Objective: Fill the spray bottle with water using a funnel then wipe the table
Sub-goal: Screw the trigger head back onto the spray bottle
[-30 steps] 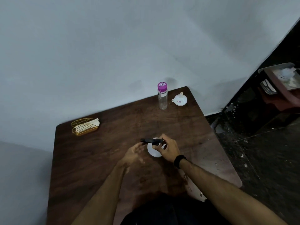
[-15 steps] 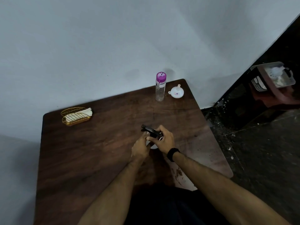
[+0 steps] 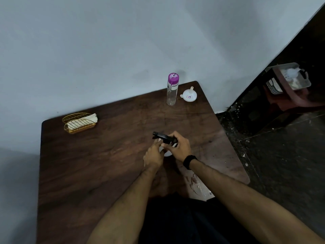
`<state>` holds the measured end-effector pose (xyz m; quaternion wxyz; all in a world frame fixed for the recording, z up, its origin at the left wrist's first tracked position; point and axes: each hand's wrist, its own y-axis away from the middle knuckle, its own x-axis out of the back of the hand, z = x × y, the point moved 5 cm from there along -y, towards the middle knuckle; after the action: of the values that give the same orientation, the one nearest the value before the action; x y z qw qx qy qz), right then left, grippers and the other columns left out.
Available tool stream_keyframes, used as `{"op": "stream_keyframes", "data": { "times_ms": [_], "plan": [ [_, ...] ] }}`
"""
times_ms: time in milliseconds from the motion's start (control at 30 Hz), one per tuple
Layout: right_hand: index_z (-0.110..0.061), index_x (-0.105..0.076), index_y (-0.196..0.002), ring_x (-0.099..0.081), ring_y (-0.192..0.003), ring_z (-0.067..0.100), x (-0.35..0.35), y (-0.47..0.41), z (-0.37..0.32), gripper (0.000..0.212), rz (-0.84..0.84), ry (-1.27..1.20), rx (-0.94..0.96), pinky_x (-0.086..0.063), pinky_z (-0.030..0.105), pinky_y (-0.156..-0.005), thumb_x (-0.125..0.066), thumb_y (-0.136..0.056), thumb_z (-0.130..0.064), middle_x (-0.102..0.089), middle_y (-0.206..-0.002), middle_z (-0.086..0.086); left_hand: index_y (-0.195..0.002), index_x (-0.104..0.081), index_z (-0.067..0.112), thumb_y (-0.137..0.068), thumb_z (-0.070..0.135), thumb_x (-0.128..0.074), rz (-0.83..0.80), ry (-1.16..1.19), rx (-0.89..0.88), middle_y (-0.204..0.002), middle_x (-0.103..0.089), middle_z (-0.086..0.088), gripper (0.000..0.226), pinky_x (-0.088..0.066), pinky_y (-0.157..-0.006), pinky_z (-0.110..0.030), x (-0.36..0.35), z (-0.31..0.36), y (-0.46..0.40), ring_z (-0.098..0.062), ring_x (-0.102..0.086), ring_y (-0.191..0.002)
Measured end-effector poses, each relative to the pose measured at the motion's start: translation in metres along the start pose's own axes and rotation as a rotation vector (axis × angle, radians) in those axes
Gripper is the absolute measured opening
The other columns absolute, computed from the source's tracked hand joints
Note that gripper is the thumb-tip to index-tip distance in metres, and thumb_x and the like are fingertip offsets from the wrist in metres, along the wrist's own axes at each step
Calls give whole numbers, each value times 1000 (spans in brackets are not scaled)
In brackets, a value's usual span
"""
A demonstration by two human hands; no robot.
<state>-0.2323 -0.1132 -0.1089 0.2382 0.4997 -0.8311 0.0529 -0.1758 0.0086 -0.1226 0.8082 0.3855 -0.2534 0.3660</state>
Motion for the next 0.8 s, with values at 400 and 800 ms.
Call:
{"op": "stream_keyframes", "data": {
  "times_ms": [400, 800],
  "plan": [
    [-31, -61, -103, -59, -82, 8, -3, 2, -3, 26, -19, 103, 25, -51, 31, -72, -74, -81, -29, -64, -98, -11, -148, -40, 33, -100, 33, -48, -4, -17, 1, -160, -31, 10, 48, -43, -99, -43, -1, 0, 3, -25, -47, -135],
    [-24, -60, -122, -57, -90, 10, 0, 0, -6, 37, -71, 207, 75, -51, 33, -79, -68, -88, -39, -60, -106, -8, -146, -42, 33, -100, 34, -50, -2, -15, 31, -159, -33, 10, 48, -44, -99, -43, -2, 2, 4, -24, -51, -132]
  ]
}}
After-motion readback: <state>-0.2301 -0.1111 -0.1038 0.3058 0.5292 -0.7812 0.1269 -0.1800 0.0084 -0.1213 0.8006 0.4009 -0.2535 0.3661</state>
